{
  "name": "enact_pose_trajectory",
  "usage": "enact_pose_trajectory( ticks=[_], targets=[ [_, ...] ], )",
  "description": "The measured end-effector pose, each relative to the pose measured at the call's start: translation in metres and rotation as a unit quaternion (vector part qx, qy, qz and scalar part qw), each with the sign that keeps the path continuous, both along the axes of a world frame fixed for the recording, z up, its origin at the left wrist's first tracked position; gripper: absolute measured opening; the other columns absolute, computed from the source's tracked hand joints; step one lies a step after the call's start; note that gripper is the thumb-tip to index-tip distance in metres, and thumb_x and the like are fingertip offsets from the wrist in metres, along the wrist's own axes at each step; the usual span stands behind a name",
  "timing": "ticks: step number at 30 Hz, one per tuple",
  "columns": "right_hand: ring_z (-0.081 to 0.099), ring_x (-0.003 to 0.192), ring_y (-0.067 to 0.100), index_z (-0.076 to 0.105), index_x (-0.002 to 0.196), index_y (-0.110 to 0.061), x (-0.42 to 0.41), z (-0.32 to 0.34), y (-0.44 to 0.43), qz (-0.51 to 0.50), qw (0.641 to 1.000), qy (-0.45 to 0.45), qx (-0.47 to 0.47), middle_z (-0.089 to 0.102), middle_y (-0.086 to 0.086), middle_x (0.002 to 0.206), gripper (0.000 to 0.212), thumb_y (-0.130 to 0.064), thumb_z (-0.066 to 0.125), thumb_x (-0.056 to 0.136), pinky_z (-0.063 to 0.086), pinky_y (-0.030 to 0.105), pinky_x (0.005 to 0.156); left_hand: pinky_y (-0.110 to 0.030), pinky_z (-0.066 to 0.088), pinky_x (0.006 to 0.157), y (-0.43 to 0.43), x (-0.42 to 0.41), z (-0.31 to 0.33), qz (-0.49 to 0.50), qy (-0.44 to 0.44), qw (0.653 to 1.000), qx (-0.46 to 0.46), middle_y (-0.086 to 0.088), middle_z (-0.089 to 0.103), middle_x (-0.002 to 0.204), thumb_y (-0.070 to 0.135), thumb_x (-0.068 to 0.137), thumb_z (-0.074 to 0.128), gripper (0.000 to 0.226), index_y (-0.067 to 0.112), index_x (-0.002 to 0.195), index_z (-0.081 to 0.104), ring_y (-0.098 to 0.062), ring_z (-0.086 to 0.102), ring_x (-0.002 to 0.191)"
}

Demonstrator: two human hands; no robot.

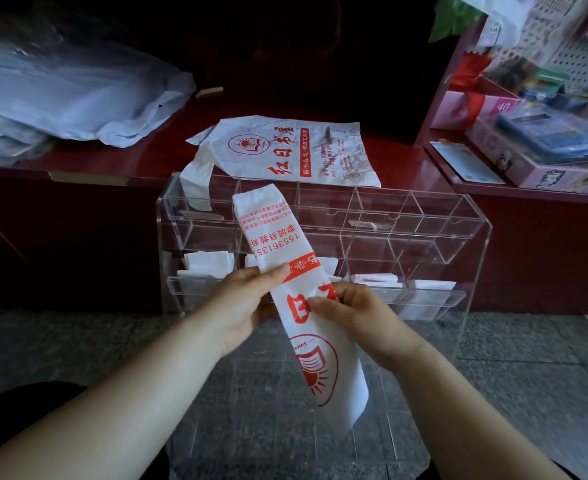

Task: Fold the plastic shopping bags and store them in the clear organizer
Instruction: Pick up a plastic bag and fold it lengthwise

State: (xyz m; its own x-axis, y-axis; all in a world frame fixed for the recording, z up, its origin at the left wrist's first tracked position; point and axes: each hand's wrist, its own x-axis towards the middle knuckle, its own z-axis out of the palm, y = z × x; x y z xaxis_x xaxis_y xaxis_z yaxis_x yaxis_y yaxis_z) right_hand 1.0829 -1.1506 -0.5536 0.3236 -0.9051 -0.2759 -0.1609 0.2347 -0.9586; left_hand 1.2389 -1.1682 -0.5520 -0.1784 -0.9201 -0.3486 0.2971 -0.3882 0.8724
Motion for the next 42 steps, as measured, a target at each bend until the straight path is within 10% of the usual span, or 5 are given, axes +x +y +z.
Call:
enact_pose_trajectory(
  ticks=[4,9,19,33,42],
  targets=[
    [0.059,0.055,-0.001,0.065,0.069,-0.016,0.002,-0.004,0.002,0.013,1.000,0.020,-0.010,0.066,-0.011,0.057,0.020,-0.011,0.058,0.087,0.045,0.012,0.055,-0.015,0.047,0.039,-0.012,0.007,0.006,0.102,-0.032,0.993,-0.048,0.002,0.064,0.046,0.008,0.090,0.052,0.019,0.009,0.072,0.058,-0.007,0.060,0.042],
    [0.054,0.067,0.010,0.061,0.068,-0.018,0.008,-0.016,0.003,0.034,0.995,0.089,0.006,0.061,-0.004,0.071,0.016,-0.021,0.066,0.083,0.040,0.023,0.062,-0.018,0.052,0.053,-0.034,0.034,0.013,0.190,0.022,0.979,-0.075,0.009,0.068,0.056,0.015,0.091,0.051,0.016,0.015,0.079,0.059,-0.003,0.064,0.051],
    [0.058,0.080,0.021,0.064,0.084,-0.009,0.008,-0.018,-0.002,-0.077,0.997,0.021,0.023,0.065,0.007,0.084,0.013,-0.017,0.056,0.089,0.043,0.028,0.070,-0.020,0.050,0.063,0.002,-0.002,-0.024,-0.050,-0.060,0.996,-0.030,0.007,0.067,0.057,0.001,0.084,0.056,0.018,0.011,0.071,0.063,-0.005,0.062,0.058],
    [0.064,0.073,0.019,0.061,0.083,-0.013,0.007,-0.014,0.010,0.052,0.991,0.114,0.042,0.067,0.007,0.081,0.004,-0.013,0.059,0.087,0.055,0.038,0.079,-0.017,0.051,0.045,-0.021,0.018,-0.019,0.127,-0.088,0.987,-0.042,-0.003,0.064,0.089,0.013,0.089,0.056,0.010,0.016,0.079,0.059,-0.020,0.061,0.080],
    [0.055,0.045,0.007,0.062,0.088,-0.010,-0.005,0.001,0.020,0.111,0.981,0.157,0.013,0.063,-0.001,0.063,0.007,-0.013,0.056,0.089,0.040,0.018,0.044,-0.019,0.054,0.052,-0.018,0.018,-0.017,0.118,-0.085,0.988,-0.059,0.001,0.065,0.086,0.012,0.087,0.057,0.009,0.016,0.080,0.060,-0.016,0.062,0.080]
  ],
)
